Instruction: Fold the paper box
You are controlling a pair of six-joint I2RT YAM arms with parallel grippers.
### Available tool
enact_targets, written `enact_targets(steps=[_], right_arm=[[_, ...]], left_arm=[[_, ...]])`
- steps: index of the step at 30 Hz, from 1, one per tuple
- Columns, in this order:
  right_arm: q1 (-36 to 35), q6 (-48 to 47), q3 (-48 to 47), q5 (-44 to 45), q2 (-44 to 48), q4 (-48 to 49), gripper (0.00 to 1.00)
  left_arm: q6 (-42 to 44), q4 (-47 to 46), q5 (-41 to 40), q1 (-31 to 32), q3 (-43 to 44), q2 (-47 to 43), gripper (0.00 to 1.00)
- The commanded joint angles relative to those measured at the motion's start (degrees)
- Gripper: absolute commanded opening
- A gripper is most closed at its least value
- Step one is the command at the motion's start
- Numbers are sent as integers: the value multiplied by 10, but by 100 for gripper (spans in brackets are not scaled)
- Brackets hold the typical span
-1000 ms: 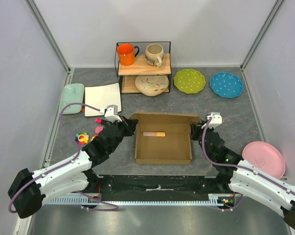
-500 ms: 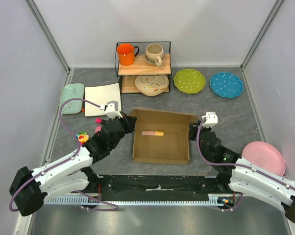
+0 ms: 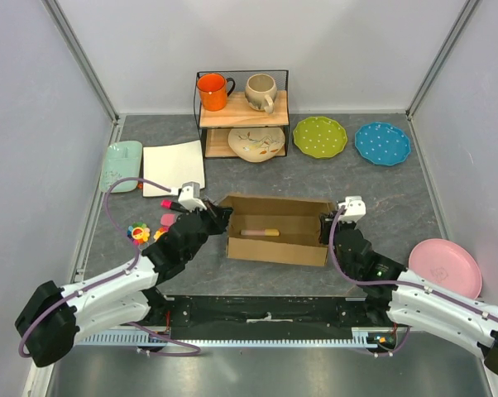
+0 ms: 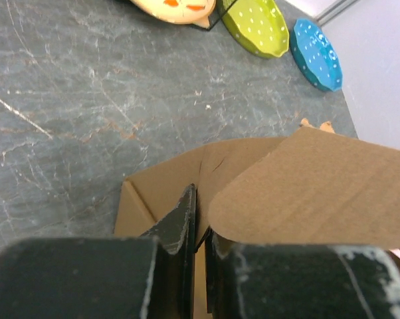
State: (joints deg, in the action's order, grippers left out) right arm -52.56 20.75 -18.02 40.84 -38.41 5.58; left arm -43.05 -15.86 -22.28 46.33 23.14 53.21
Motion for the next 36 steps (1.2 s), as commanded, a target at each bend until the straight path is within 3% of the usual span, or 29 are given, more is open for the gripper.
enact_targets(steps=[1,7,12,29,36], right_arm=[[-11,20,22,-21,21,-16,3],[-15,22,31,-22,63,-44,8],[-15,23,19,-20,70,-68,10],[-17,27,19,-20,93,-89,11],[-16,28,19,-23,100,-92,11]], left_arm=[[-17,-11,56,7,-56,-21,3],[17,15,36,6,-94,-107,19],[53,53,18,6,-94,-166,25],[87,228,7,7,-63,-260,30],[85,280,-59,7,-65,-400,29]])
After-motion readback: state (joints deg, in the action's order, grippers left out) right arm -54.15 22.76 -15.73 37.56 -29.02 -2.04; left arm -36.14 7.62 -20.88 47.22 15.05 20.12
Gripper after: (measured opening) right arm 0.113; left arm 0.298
